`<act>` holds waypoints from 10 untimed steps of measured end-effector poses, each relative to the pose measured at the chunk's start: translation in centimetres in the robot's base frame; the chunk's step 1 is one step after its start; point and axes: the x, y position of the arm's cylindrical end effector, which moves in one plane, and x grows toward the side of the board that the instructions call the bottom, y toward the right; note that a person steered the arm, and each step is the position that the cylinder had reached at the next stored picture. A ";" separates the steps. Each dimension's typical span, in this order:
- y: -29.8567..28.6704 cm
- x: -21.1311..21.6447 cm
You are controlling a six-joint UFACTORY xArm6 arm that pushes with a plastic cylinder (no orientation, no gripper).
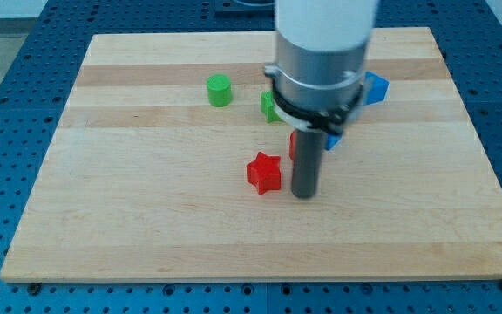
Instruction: Slide the red star to the left of the red circle
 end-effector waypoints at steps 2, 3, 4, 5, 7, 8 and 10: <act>-1.9 0.0; -4.3 -1.4; -7.0 -2.3; -9.7 -3.1; -6.1 -3.5; -5.9 -4.3; -6.2 -7.3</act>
